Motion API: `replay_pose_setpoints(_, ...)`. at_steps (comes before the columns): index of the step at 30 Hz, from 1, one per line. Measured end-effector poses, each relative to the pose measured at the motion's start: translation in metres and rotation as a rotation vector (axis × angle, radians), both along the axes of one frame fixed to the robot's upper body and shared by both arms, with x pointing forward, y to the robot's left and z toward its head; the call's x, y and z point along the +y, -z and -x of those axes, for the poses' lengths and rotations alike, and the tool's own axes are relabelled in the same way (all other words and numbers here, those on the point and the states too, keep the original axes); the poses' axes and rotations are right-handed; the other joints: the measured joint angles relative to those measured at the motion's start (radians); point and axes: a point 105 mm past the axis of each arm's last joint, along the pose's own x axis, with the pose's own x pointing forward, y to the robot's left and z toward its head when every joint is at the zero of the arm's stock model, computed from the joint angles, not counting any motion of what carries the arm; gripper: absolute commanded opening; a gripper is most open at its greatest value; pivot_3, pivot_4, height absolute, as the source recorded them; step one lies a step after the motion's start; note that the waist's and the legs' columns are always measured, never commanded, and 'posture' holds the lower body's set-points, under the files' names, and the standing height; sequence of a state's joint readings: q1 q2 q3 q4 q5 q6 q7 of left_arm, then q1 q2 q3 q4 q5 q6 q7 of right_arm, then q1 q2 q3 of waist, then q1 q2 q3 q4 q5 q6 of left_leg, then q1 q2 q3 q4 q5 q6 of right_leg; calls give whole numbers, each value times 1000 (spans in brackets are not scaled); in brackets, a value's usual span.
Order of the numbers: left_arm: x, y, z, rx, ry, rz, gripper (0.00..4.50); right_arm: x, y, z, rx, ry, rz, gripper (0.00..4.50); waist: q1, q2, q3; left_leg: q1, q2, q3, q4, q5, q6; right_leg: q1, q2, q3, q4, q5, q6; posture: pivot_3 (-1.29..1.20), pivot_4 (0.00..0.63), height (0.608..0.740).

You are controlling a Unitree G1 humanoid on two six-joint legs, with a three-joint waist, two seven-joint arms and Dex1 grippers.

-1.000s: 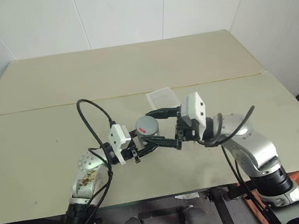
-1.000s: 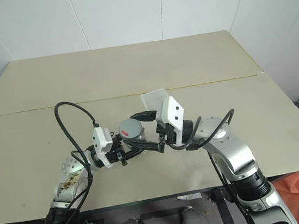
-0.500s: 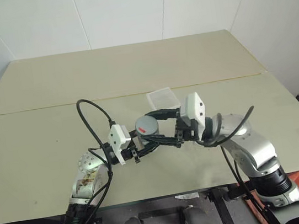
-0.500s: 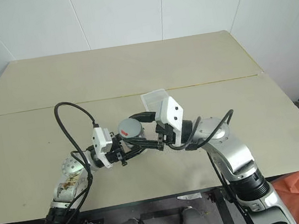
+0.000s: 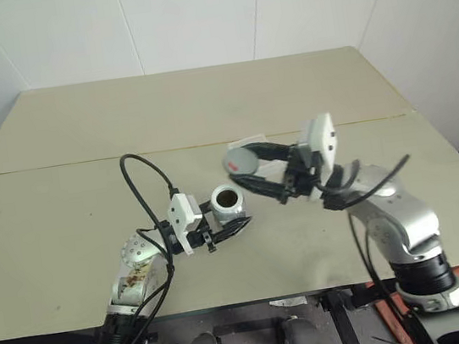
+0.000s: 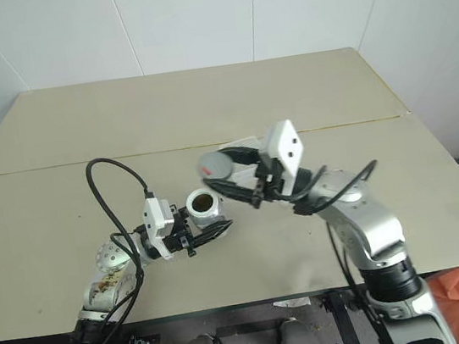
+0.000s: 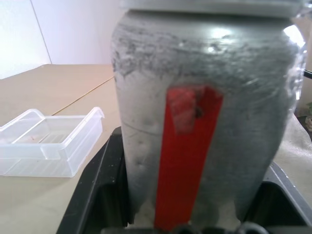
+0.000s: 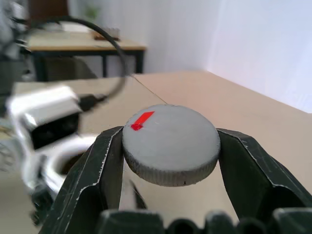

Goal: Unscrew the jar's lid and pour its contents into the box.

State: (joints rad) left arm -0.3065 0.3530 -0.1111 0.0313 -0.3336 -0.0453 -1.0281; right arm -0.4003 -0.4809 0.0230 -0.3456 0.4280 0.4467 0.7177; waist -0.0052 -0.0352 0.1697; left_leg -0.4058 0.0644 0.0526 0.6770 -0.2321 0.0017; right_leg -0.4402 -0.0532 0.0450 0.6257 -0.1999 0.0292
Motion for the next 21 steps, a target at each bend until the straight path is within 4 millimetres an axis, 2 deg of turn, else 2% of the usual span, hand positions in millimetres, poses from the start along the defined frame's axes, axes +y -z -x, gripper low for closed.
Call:
replay_pose_setpoints(2, 4, 0, -1, 1, -14, -6, 2245, -31, 29, -2, 69, 119, 135, 2874, 1, 0, 0, 0, -1, 0, 0, 0, 0, 0, -1, 0, 0, 0, 0, 0, 150, 740)
replay_pose_setpoints(4, 7, -1, -3, 0, -31, 1, 2245, -54, 52, 3, 156, 191, 203, 2874, 1, 0, 0, 0, -1, 0, -1, 0, 0, 0, -1, 0, 0, 0, 0, 0, 150, 740)
replay_pose_setpoints(7, 9, -2, -4, 0, -43, 5, 2245, -79, 84, 14, 279, 273, 299, 2874, -7, 0, 0, 0, -1, 0, -1, 0, 0, 0, -1, 1, 0, -1, 2, 0, 150, 740)
replay_pose_setpoints(9, 10, -2, -4, 1, -46, 5, 2245, -89, 97, 17, 345, 316, 335, 2874, -12, 0, 0, 1, -1, 0, 0, 0, 0, 0, 0, 1, 0, -2, 3, 0, 150, 740)
replay_pose_setpoints(10, 10, -1, -4, 2, -46, 5, 2245, -93, 102, 19, 368, 330, 355, 2874, -13, 0, 0, 1, -1, 0, 0, 0, 0, 0, 0, 1, 0, -2, 3, 0, 150, 740)
replay_pose_setpoints(13, 12, -1, -6, 6, -52, 3, 2245, -101, 114, 26, 425, 337, 439, 3724, -12, 0, 0, 2, -1, 0, 1, 0, 1, 1, 0, 1, 1, -4, -1, 0, 150, 740)
replay_pose_setpoints(16, 13, -1, -8, 7, -55, 2, 2245, -100, 113, 26, 431, 342, 449, 4487, -11, 0, 0, 2, -1, 0, 1, 0, 1, 1, 0, 1, 1, -4, -1, 0, 150, 740)
replay_pose_setpoints(21, 18, 0, -19, -1, -105, -35, 2245, -99, 107, 23, 417, 350, 428, 4487, -11, 0, 0, 2, -1, 0, 1, 0, 1, 1, 0, 1, 0, -1, 5, 0, 150, 740)
